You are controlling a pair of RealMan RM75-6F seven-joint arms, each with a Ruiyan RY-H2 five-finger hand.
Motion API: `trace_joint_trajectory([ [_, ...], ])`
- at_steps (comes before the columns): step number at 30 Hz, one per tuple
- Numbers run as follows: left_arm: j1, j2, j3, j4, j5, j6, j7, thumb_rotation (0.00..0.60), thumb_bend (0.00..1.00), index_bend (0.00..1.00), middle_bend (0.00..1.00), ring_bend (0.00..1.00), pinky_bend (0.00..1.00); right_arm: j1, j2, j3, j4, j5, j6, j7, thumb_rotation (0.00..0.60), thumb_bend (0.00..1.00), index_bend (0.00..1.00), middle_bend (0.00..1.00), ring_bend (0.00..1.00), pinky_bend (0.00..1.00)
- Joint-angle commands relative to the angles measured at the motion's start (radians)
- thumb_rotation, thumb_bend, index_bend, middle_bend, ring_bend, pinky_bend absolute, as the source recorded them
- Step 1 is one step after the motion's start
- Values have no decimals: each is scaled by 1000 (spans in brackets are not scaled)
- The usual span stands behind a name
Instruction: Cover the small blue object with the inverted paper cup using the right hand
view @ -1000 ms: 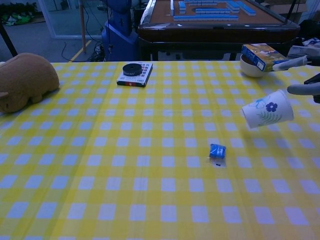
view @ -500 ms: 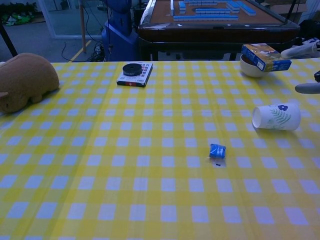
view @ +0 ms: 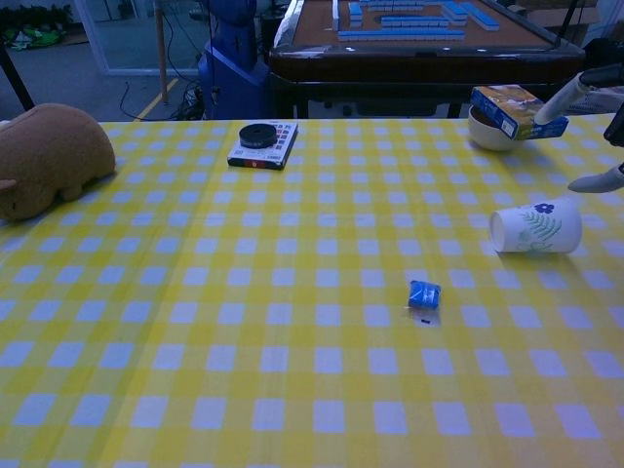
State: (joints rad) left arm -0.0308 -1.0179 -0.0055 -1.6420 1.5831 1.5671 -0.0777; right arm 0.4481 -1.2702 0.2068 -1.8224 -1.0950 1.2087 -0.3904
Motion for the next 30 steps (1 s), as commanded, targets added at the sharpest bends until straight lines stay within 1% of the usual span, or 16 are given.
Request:
trace_joint_trajectory([
  [1,2,3,0,1,3,5,-9,600,264,512,322,287,591,76,-59,16,-63,172,53,-253,600,0,277,1000,961,1000],
  [3,3,6,0,2,5,9,-18,600,264,512,322,287,591,99,-78,24,-64,231,57,-311,600,0,277,1000,965,1000],
  [5,4,7,0,4,5,10,-24,600,264,512,322,287,591,114,-92,28,-60,268,61,-344,600,0,277,1000,970,1000],
  [7,5,10,0,6,5,12,-33,600,264,512,322,288,591,135,-114,34,-48,335,61,-384,600,0,277,1000,971,1000],
  [9,5,12,0,7,7,13,-41,600,263,512,322,288,591,155,-132,41,-32,392,56,-411,600,0,277,1000,971,1000],
  [12,8,15,1,9,11,21,-51,600,263,512,322,287,591,177,-154,43,-3,442,55,-435,600,0,277,1000,972,1000],
  [21,14,23,0,11,12,31,-74,600,264,512,322,287,591,220,-213,36,84,502,68,-471,600,0,307,1000,979,1000],
  [30,12,28,1,11,11,25,-89,600,264,512,322,287,591,241,-239,32,134,545,52,-473,600,0,356,1000,985,1000],
])
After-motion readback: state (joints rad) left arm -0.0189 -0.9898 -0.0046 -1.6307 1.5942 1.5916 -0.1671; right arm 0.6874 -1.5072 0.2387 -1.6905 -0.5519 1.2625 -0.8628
